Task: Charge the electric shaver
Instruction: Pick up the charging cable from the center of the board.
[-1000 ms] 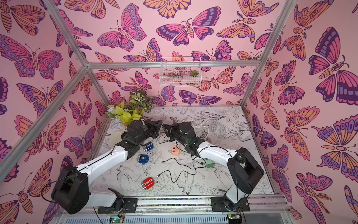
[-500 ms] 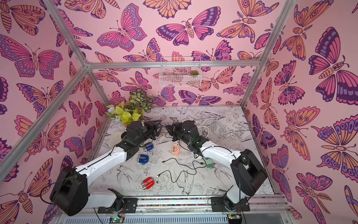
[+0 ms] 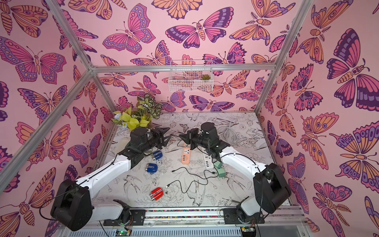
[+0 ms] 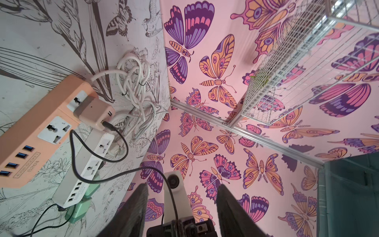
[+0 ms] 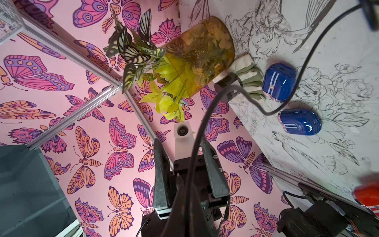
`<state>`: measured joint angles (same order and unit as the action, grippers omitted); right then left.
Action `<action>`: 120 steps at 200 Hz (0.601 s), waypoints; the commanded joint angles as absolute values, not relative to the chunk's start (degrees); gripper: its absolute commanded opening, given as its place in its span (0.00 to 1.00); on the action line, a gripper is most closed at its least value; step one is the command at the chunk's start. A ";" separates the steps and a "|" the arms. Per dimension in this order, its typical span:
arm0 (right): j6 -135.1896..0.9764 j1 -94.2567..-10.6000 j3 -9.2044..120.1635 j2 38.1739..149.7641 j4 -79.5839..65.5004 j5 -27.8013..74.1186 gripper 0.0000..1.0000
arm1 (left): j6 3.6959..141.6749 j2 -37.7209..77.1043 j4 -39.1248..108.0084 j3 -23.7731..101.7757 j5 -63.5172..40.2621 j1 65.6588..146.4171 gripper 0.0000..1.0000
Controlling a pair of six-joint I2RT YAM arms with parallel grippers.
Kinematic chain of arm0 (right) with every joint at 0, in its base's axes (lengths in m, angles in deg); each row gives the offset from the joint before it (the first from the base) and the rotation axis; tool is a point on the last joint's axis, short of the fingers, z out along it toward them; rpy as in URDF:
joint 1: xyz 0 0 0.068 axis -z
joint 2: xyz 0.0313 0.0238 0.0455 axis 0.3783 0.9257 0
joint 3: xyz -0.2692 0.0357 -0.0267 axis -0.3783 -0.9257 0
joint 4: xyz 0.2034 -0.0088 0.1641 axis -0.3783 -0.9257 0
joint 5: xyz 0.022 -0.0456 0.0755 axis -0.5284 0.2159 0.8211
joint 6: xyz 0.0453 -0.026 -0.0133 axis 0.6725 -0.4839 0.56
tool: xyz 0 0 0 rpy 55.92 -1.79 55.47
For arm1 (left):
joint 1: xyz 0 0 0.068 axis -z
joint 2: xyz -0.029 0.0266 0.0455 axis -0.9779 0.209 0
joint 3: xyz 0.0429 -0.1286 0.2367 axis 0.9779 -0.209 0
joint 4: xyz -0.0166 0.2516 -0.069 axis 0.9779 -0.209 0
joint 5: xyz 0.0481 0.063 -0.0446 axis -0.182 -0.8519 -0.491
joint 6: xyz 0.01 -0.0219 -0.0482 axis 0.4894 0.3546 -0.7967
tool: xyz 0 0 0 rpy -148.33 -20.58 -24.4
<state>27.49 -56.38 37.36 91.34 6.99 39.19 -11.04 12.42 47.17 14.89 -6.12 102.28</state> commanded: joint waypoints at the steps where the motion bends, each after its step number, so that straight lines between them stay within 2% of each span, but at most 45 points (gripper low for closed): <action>1: 26.92 -56.02 37.20 92.84 7.51 40.51 0.00 | -10.43 12.10 47.39 15.74 -4.95 102.28 0.41; 27: 28.01 -55.95 37.67 93.91 8.64 40.32 0.00 | -9.74 11.99 47.66 15.25 -4.55 102.37 0.30; 78: 29.19 -55.89 38.57 95.10 9.40 39.53 0.00 | -9.00 12.07 47.35 13.95 -4.53 102.38 0.14; 120: 30.62 -55.82 39.23 95.48 9.98 39.03 0.00 | -7.96 12.81 45.22 14.52 -4.00 102.37 0.12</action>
<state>29.37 -56.20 37.38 94.97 8.28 39.48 -9.58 12.42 46.51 14.67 -5.18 102.30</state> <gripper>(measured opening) 0.057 0.119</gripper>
